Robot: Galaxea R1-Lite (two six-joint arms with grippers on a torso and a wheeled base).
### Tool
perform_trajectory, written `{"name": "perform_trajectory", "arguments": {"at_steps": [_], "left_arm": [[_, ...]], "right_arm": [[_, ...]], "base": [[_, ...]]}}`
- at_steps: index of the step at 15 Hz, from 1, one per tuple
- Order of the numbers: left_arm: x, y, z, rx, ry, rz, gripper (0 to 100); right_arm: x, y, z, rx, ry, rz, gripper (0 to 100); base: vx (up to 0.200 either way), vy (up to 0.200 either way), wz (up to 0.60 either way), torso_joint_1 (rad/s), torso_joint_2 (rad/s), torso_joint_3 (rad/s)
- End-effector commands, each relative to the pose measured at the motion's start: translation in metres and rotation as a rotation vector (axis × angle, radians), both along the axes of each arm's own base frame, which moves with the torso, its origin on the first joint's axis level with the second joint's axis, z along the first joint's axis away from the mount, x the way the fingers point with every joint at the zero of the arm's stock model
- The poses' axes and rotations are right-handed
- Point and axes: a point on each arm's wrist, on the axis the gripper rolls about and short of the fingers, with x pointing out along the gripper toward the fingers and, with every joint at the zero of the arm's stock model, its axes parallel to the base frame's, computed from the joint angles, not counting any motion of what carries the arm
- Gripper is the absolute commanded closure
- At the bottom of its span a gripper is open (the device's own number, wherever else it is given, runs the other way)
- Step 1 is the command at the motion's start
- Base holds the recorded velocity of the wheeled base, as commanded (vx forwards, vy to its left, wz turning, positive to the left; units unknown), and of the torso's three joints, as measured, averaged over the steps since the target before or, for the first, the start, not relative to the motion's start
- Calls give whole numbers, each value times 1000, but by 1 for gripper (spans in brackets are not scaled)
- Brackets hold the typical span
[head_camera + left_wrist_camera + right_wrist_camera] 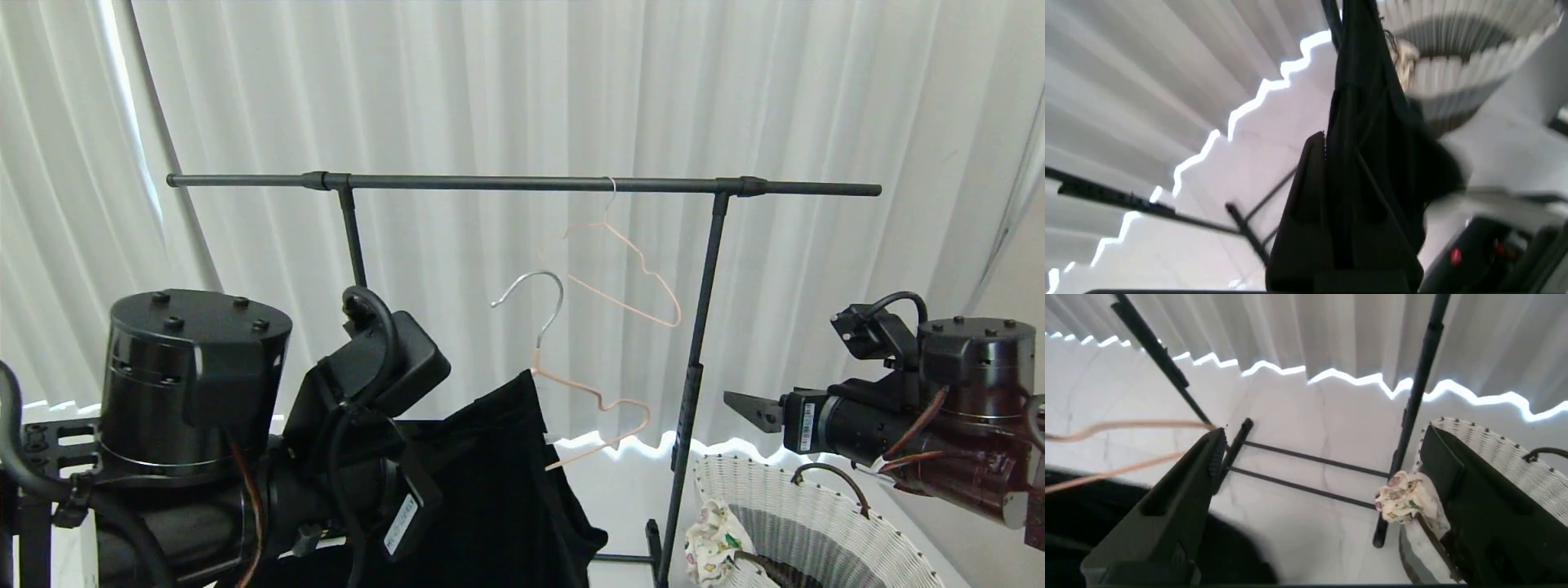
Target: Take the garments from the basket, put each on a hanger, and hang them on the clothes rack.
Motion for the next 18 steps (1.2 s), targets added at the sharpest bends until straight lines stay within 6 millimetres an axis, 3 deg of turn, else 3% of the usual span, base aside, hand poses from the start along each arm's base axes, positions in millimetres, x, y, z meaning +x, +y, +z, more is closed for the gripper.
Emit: {"name": "perform_trajectory", "arguments": {"at_steps": [1,4,6,9,12,18], "left_arm": [[-4,2,5,-18,-15,-4,100],[-4,2,7,-41,-18,-34,100],[-3,-1,12,-78,-57,-51,100],[-4,-1,18,-110,-89,-68,100],[-2,-3,26,-145,-133,-70,100],[-3,-11,43,-184,-179,-118,100]], "right_arm": [[1,-1,-2,-4,5,1,0],[-15,6,6,36,12,140,0],[-44,19,8,67,91,301,0],[-63,44,5,120,157,402,0],[-68,59,2,131,158,459,0],[-57,88,3,188,116,493,0]], "base": [[0,0,0,0,0,0],[0,0,0,0,0,0],[0,0,0,0,0,0],[0,0,0,0,0,0],[0,0,0,0,0,0],[0,0,0,0,0,0]]}}
